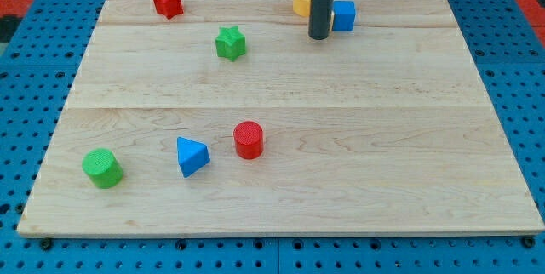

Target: Slide the blue triangle below the green star

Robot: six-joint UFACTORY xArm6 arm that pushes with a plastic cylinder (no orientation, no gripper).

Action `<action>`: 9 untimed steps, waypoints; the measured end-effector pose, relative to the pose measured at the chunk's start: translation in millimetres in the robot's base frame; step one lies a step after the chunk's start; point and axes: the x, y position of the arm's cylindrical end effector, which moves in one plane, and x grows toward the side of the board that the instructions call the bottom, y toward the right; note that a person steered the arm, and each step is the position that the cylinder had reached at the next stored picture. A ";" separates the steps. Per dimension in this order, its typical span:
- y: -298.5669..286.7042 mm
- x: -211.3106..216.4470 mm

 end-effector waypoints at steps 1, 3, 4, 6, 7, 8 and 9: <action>19.1 91.4; -9.6 289.4; -120.4 298.1; -168.6 193.5; -166.2 159.7; -167.6 210.4; -208.8 216.3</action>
